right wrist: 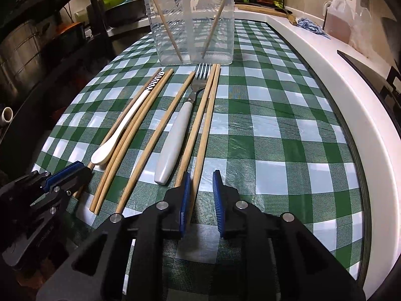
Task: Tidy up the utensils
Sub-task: 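Close the right tool on a wooden chopstick while the left tool grasps another chopstick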
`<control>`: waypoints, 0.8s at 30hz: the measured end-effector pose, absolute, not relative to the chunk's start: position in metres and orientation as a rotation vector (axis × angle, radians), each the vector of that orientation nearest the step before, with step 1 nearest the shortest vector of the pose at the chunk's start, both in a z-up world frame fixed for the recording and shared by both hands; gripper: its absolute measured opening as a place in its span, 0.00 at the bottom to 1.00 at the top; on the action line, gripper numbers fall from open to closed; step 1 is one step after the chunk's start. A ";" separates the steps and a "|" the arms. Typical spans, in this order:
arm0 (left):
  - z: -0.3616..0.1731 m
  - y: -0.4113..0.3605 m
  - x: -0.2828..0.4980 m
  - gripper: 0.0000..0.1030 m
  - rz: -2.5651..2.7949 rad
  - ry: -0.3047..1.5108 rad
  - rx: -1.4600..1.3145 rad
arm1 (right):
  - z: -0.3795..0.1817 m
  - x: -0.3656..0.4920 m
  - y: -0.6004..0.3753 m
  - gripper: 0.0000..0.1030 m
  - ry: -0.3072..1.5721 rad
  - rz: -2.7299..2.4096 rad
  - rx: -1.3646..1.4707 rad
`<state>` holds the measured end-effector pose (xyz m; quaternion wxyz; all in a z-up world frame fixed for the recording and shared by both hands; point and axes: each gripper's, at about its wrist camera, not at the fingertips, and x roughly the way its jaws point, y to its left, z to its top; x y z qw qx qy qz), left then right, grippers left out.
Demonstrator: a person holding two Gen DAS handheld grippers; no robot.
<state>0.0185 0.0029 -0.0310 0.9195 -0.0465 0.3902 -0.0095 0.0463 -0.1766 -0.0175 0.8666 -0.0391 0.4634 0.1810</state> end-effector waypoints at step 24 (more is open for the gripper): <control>-0.032 0.009 0.021 0.07 0.028 0.793 -0.090 | -0.017 0.050 -0.192 0.07 0.977 0.260 -0.076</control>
